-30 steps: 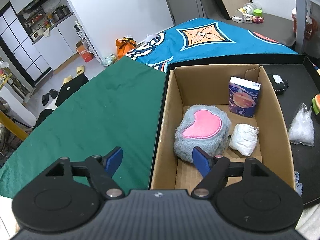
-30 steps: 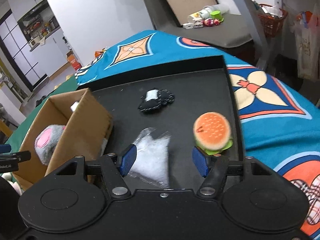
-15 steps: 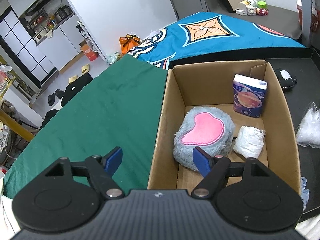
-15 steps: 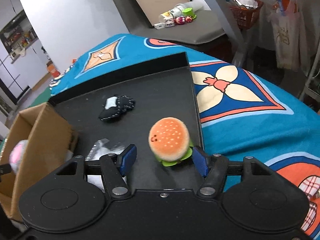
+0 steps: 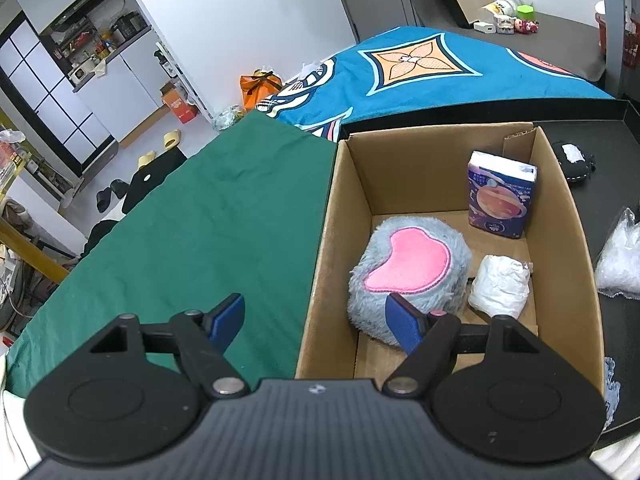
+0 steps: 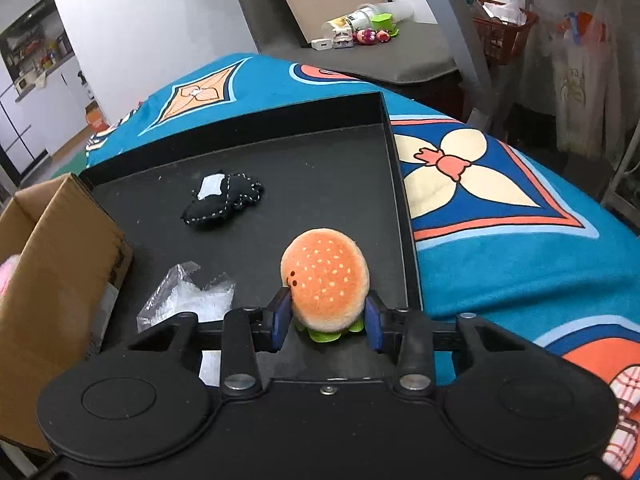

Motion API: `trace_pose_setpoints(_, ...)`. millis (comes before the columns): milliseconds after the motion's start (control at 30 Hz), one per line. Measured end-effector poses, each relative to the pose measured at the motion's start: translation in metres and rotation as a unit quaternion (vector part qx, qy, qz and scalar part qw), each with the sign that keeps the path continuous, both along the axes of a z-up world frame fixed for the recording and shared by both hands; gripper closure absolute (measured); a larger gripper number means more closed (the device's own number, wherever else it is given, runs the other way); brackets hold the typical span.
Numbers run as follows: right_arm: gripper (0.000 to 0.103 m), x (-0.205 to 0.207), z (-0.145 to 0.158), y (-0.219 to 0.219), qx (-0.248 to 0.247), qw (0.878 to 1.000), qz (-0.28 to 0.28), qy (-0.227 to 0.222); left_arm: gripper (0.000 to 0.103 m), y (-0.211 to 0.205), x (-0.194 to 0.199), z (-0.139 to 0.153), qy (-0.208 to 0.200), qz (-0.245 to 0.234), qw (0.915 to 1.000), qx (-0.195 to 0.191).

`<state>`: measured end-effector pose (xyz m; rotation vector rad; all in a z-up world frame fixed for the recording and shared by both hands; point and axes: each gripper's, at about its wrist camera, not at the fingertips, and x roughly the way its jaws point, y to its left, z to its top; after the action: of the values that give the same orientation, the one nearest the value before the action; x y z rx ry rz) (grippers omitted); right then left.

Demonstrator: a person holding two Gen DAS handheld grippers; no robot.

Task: Organize soft objects
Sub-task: 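Grasp the orange burger plush with the right gripper and lift it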

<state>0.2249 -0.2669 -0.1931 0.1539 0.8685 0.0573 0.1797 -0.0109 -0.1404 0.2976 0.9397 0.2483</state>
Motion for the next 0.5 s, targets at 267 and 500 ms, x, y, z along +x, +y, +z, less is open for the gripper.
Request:
trace_pose_setpoints(267,0.066,-0.011,0.014,0.002,0.030,1.000,-0.003,-0.006,0.027,-0.001,-0.005,0.002,0.001,-0.009,0.9999,0.007)
trace_pose_setpoints(500,0.066,-0.017,0.027,0.002,0.048,0.999,-0.009,-0.018,0.027,0.001,-0.009,0.003,0.003,-0.013,0.9999,0.007)
